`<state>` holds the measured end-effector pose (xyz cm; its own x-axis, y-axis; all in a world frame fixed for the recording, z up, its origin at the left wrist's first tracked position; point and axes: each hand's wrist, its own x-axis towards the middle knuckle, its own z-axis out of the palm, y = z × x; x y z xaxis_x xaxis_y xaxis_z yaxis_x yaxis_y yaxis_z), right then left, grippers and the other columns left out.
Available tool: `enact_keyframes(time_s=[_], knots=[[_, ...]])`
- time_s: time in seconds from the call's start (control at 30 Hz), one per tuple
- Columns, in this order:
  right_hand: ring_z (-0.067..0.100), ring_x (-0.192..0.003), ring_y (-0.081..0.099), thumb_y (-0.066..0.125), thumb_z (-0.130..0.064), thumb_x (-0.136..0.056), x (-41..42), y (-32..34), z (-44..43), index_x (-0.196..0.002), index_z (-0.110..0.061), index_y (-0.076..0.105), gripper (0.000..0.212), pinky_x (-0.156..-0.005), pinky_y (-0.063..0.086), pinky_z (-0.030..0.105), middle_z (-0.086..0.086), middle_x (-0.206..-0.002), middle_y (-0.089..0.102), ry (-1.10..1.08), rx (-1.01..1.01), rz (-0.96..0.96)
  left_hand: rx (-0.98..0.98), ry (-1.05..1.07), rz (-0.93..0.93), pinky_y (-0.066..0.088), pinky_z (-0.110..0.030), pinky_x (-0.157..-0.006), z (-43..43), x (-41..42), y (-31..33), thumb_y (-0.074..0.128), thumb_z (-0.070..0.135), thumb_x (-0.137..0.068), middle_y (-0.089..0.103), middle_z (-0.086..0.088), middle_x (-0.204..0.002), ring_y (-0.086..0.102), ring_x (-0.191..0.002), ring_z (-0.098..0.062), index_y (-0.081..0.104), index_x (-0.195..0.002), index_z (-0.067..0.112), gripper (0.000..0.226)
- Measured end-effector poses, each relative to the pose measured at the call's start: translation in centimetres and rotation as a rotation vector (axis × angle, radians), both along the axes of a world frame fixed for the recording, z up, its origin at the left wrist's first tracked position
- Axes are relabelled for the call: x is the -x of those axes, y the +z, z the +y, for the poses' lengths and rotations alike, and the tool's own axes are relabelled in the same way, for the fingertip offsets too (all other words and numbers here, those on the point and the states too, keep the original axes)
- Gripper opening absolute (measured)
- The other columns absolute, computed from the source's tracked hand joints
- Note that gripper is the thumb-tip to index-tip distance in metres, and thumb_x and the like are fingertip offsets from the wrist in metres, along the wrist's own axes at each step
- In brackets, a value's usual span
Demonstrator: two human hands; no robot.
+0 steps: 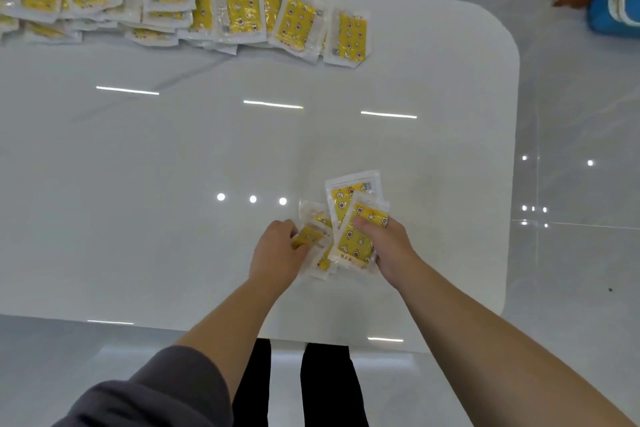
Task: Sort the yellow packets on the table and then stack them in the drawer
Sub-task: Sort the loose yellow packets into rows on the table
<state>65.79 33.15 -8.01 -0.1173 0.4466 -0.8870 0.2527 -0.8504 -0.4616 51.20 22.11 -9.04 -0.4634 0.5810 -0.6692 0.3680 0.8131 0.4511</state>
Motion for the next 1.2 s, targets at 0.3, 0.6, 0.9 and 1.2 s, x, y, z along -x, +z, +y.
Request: enact_keyframes(time_s=[0.3,0.6,0.9,1.2], knots=[[0.020,-0.087,0.068,0.069,-0.014,-0.086,1.8,-1.0,-0.6,-0.092,-0.024,0.068,0.012,-0.076,0.057,0.039,0.001,-0.096,0.071,-0.010,-0.014,-0.089,-0.047,0.039,-0.017,0.039,-0.024,-0.055,-0.2,-1.2,-0.4,0.057,0.014,-0.089,0.051,0.001,-0.078,0.049,-0.066,-0.017,0.046,-0.077,0.015,0.016],[0.032,-0.096,0.070,0.070,-0.009,-0.086,3.0,0.6,1.4,-0.114,-0.011,0.066,0.029,-0.085,0.055,0.053,0.013,-0.106,0.073,-0.080,0.045,0.071,-0.165,0.446,-0.247,0.052,-0.026,-0.061,0.7,5.0,2.3,0.062,0.012,-0.085,0.067,-0.006,-0.087,0.065,-0.077,-0.022,0.060,-0.096,0.014,0.011],[0.030,-0.087,0.071,0.069,-0.006,-0.085,20.0,3.1,7.2,-0.105,-0.014,0.066,0.022,-0.076,0.058,0.046,0.011,-0.099,0.073,-0.094,-0.032,0.139,-0.426,0.645,-0.260,0.055,-0.029,-0.066,8.2,25.8,6.0,0.066,0.007,-0.085,0.067,0.004,-0.086,0.066,-0.077,-0.014,0.058,-0.087,0.026,0.021],[0.021,-0.075,0.069,0.068,-0.006,-0.085,37.4,1.4,15.0,-0.090,-0.018,0.063,0.014,-0.061,0.060,0.035,0.006,-0.089,0.070,-0.129,-0.251,-0.044,-0.359,0.489,-0.056,0.045,-0.027,-0.069,17.7,43.3,2.9,0.063,0.021,-0.085,0.055,0.002,-0.105,0.053,-0.095,-0.018,0.051,-0.117,0.006,0.038]])
